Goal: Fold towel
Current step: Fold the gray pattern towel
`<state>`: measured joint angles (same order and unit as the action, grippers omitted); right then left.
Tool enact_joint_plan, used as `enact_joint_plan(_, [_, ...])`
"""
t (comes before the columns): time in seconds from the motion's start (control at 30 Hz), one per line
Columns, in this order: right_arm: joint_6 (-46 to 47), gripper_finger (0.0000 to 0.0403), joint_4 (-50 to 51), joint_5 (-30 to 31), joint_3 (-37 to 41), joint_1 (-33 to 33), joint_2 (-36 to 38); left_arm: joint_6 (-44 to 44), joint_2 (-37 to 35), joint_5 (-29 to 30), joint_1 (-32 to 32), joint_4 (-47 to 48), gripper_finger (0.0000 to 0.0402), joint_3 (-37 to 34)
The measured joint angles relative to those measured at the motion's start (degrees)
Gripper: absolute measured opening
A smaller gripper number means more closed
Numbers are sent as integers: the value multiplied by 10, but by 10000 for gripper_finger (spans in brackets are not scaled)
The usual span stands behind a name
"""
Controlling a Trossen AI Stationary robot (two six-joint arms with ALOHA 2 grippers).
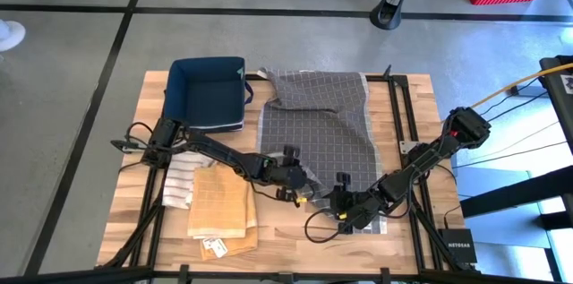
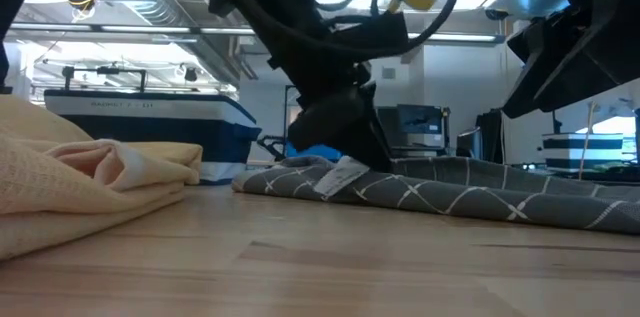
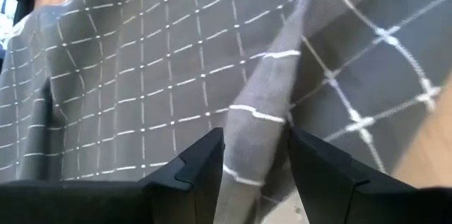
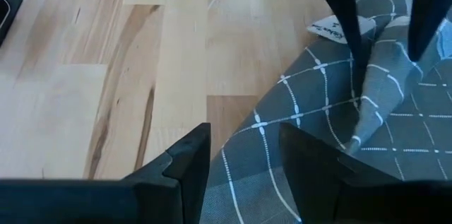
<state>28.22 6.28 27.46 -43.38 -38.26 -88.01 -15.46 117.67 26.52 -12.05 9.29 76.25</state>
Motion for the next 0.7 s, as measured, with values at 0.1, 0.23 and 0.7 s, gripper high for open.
enact_joint_plan(0.1, [0, 170, 0, 0, 0, 0, 0, 0, 1, 5, 7, 22, 150, 0])
enact_joint_plan(0.23, [0, 170, 0, 0, 0, 0, 0, 0, 7, 76, 19, 20, 150, 0])
enact_joint_plan(0.7, [0, 170, 1, 0, 0, 0, 0, 12, 5, 76, 23, 24, 18, 1])
